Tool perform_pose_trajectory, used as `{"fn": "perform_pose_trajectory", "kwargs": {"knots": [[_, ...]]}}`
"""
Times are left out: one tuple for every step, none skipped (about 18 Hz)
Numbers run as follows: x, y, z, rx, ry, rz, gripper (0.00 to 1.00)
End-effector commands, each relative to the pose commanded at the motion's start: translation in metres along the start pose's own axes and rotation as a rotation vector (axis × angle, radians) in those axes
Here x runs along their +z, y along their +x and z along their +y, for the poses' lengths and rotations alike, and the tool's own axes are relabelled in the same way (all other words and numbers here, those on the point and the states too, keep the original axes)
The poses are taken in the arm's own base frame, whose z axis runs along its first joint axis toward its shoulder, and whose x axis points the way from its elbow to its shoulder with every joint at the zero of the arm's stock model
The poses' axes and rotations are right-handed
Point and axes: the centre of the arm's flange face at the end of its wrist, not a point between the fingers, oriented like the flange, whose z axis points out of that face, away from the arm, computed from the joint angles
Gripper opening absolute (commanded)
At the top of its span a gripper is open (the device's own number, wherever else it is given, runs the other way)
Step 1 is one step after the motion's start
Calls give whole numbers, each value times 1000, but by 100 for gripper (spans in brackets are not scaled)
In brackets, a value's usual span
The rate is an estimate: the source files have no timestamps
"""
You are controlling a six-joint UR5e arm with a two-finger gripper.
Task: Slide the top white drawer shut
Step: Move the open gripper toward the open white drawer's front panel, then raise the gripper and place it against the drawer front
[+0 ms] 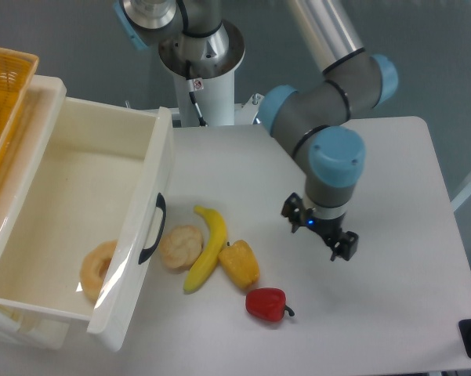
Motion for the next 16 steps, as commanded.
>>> {"fn": "perform_pose_trajectory", "kwargs": {"knots": [[-3,5,-7,-21,25,10,92],[-8,9,-10,-49,55,20,84],[-11,13,-13,-74,87,38,73],[-12,15,-17,-102,122,60,65],[-11,17,-19,-134,150,84,57],[-10,20,-22,-163,167,101,46],[-11,25,-28,-187,173,111,35],[-11,28,-32,-213,174,117,24],[-11,32,-36,-233,173,119,20],[-12,35,-40,-246,176,127,18],[-11,38,-42,-250,184,136,18],[-12,42,-47,-246,200,156,18],[-13,45,-49,-257,216,183,18],[-17,49,-51,-269,229,207,18],[-18,53,-51,-274,230,236,17],[-17,56,-50,-285,224,280,17]]}}
